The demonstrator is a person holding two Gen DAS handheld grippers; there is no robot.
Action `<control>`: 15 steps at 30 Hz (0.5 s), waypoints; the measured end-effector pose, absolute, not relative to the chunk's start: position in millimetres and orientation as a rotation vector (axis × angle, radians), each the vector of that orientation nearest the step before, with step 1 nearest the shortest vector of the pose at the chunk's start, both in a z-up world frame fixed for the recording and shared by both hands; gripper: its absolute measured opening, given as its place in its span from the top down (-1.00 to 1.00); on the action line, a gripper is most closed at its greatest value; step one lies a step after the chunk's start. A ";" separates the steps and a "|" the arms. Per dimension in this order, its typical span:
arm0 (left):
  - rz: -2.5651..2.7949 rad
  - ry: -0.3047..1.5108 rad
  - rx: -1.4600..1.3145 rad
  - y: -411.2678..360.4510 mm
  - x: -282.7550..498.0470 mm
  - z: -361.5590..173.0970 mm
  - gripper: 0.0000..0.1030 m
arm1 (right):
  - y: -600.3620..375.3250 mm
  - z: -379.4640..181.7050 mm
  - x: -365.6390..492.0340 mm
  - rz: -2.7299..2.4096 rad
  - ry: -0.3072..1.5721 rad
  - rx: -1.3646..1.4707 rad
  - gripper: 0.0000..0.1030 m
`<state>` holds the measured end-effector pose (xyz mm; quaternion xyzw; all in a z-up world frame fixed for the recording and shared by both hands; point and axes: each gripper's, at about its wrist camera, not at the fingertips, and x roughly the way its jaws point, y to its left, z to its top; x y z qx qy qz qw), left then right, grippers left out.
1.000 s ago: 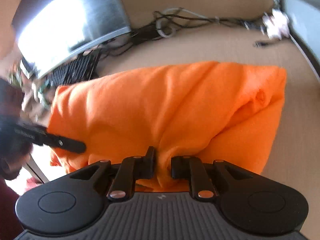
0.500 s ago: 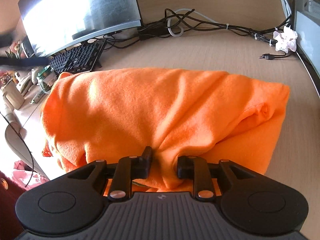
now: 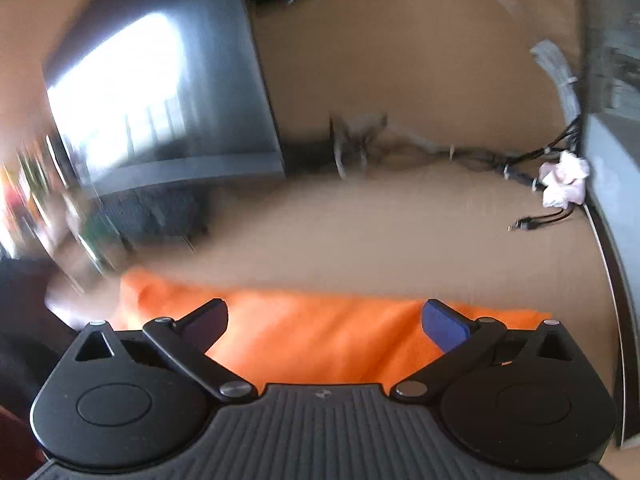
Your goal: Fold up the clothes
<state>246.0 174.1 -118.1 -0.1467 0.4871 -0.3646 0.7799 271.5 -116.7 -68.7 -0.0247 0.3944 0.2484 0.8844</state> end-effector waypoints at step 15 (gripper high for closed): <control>-0.801 1.304 -0.504 179.0 272.0 -126.5 -0.87 | -112.3 -118.0 272.9 0.344 0.801 -0.128 -1.00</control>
